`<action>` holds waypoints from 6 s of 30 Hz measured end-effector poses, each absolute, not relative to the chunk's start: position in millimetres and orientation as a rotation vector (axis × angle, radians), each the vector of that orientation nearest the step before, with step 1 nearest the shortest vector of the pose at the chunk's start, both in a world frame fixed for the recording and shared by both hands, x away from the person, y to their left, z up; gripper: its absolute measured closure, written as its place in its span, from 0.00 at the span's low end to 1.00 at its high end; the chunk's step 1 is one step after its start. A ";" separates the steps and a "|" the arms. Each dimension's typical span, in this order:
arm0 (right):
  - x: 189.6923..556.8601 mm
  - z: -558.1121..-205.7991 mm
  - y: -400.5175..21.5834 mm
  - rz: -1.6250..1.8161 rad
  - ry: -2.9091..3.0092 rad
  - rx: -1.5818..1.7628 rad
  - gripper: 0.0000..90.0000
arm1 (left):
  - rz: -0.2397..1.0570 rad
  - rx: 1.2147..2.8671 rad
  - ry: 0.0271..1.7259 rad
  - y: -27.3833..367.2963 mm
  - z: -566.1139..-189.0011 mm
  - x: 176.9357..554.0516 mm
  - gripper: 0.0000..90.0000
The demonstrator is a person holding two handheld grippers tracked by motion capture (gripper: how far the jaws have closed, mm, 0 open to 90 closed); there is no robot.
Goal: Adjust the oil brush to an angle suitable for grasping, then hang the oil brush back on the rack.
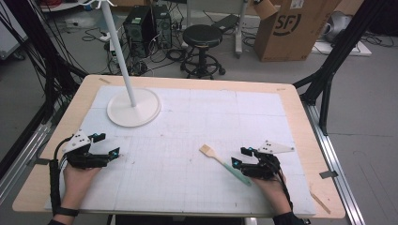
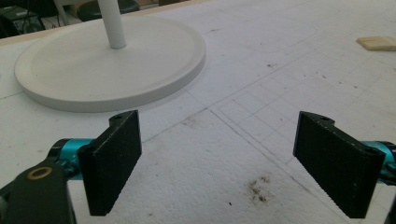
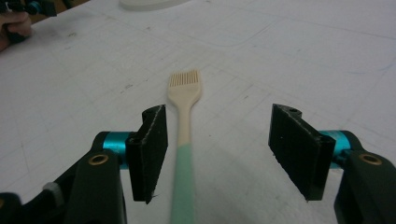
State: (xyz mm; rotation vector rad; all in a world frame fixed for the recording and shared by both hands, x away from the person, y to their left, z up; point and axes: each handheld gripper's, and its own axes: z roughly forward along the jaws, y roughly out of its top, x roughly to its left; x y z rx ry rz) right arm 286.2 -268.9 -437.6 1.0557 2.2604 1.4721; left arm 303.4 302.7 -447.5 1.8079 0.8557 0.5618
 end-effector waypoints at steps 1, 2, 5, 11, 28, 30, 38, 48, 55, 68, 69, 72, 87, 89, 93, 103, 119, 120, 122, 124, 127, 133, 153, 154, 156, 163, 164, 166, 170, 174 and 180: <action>286.7 -438.9 -262.2 1.447 2.281 1.059 0.43 | 0.562 1.808 0.857 302.7 -447.6 303.4 0.18; 286.7 -438.9 -262.2 1.447 2.281 1.059 0.43 | 0.563 1.808 0.857 302.6 -447.6 303.3 0.18; 288.2 -441.5 -249.6 1.409 2.319 1.058 0.48 | 0.563 1.809 0.855 302.3 -447.6 303.3 0.18; 290.8 -446.0 -235.8 1.343 2.374 1.054 0.55 | 0.567 1.811 0.855 302.2 -447.6 303.3 0.18; 300.1 -445.9 -216.5 1.155 2.478 1.015 0.73 | 0.575 1.815 0.855 301.5 -447.6 302.9 0.18; 299.9 -445.3 -215.7 1.140 2.479 1.014 0.74 | 0.575 1.815 0.854 301.4 -447.6 302.8 0.18; 296.1 -443.3 -208.8 1.063 2.485 0.947 0.79 | 0.579 1.816 0.856 300.9 -447.6 302.7 0.18; 297.8 -443.6 -209.9 1.097 2.514 0.933 0.91 | 0.579 1.818 0.854 300.6 -447.7 302.5 0.18; 304.0 -440.9 -208.8 1.156 2.528 0.924 0.91 | 0.579 1.816 0.849 300.9 -447.5 302.4 0.18; 343.2 -415.8 -143.5 1.288 2.611 0.695 0.91 | 0.540 1.798 0.818 301.2 -446.6 298.0 0.19; 347.0 -413.8 -135.5 1.292 2.622 0.669 0.91 | 0.532 1.798 0.815 301.1 -446.5 297.5 0.19; 358.6 -409.0 -111.3 1.302 2.665 0.603 0.91 | 0.514 1.795 0.805 301.9 -446.1 296.2 0.19; 380.0 -415.3 14.8 1.261 2.872 0.209 0.91 | 0.521 1.711 0.733 305.8 -444.9 289.8 0.18; 380.2 -418.4 27.6 1.257 2.884 0.169 0.91 | 0.518 1.710 0.736 305.7 -445.2 290.0 0.18; 379.8 -426.4 47.4 1.227 2.917 0.128 0.91 | 0.514 1.713 0.751 305.7 -446.2 291.0 0.18; 378.6 -433.6 54.3 1.125 2.945 0.131 0.85 | 0.510 1.715 0.763 305.9 -447.1 291.9 0.18; 360.1 -375.5 -127.5 1.376 2.571 0.578 0.39 | 0.499 1.705 0.776 307.4 -447.6 293.4 0.18; 355.8 -376.2 -144.5 1.396 2.523 0.611 0.38 | 0.497 1.701 0.781 307.6 -447.7 293.5 0.18; 346.3 -379.3 -177.2 1.430 2.452 0.694 0.35 | 0.496 1.697 0.787 308.1 -447.7 293.7 0.18; 337.4 -385.1 -206.2 1.438 2.379 0.775 0.32 | 0.495 1.697 0.787 308.4 -447.7 293.8 0.18; 324.6 -396.8 -243.4 1.439 2.265 0.900 0.28 | 0.500 1.697 0.787 307.9 -447.7 293.6 0.18; 304.7 -425.6 -292.6 1.407 2.106 1.082 0.24 | 0.498 1.700 0.785 308.0 -447.7 293.7 0.18; 295.0 -439.4 -328.2 1.372 1.921 1.214 0.21 | 0.480 1.688 0.795 309.5 -448.0 295.1 0.18; 294.9 -439.7 -328.5 1.373 1.920 1.217 0.21 | 0.476 1.686 0.795 309.7 -448.1 295.3 0.18; 295.5 -440.2 -330.0 1.372 1.917 1.221 0.21 | 0.472 1.686 0.795 310.0 -448.0 295.5 0.18; 297.3 -441.3 -331.2 1.373 1.915 1.230 0.21 | 0.487 1.651 0.795 312.7 -443.9 295.7 0.17; 297.5 -441.3 -331.9 1.372 1.914 1.222 0.21 | 0.484 1.634 0.787 313.2 -441.5 295.3 0.17; 297.3 -441.3 -332.1 1.375 1.910 1.235 0.21 | 0.472 1.632 0.772 312.7 -435.3 295.0 0.17; 298.4 -442.3 -332.9 1.373 1.912 1.236 0.21 | 0.435 1.748 0.701 299.1 -422.3 297.6 0.17; 299.4 -442.6 -332.8 1.381 1.912 1.226 0.21 | 0.416 1.819 0.640 284.6 -421.1 301.8 0.17; 300.7 -443.6 -332.3 1.379 1.919 1.229 0.22 | 0.406 1.843 0.607 274.7 -421.5 309.2 0.16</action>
